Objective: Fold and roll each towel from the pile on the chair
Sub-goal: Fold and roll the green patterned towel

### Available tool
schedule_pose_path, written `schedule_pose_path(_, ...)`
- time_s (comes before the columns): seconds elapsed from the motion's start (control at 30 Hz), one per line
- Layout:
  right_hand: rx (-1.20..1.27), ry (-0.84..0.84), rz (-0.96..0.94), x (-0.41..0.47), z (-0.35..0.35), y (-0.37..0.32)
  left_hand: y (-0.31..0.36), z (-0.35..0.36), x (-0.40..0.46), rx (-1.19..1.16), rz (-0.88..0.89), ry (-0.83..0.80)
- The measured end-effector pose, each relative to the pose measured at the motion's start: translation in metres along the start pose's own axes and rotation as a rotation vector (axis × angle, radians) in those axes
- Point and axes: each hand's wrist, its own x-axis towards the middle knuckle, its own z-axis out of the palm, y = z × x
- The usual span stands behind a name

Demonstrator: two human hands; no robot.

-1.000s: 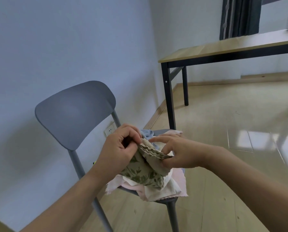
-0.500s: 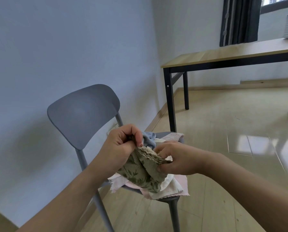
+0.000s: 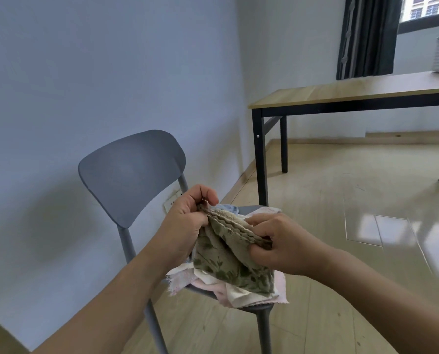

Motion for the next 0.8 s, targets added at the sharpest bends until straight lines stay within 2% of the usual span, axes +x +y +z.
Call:
schedule_pose_path(0.1,0.107,0.034,0.048,-0.002,-0.001,-0.005,-0.001,-0.003,-0.001,0.225,0.060,-0.054)
schedule_pose_path(0.33,0.281,-0.113,0.294,-0.003,-0.003,0.001,0.000,0.004,-0.005,0.501,0.223,-0.032)
schedule_pose_path(0.47,0.132,-0.174,0.320,0.000,-0.009,0.006,-0.005,0.004,-0.001,0.728,0.348,-0.050)
schedule_pose_path(0.5,0.072,-0.176,0.321,0.001,-0.010,0.008,-0.011,0.001,0.002,0.778,0.319,-0.064)
schedule_pose_path(0.6,-0.076,-0.158,0.268,0.001,-0.013,0.014,-0.027,-0.008,0.011,0.889,0.048,-0.149)
schedule_pose_path(0.67,-0.069,-0.144,0.277,0.001,-0.014,0.014,-0.033,-0.008,0.014,0.937,-0.075,-0.213)
schedule_pose_path(0.73,-0.049,-0.131,0.336,0.001,-0.016,0.015,-0.032,-0.004,0.016,0.853,-0.084,-0.171)
schedule_pose_path(0.8,-0.120,-0.085,0.346,0.007,-0.019,0.016,-0.028,0.001,0.018,0.600,-0.124,-0.086)
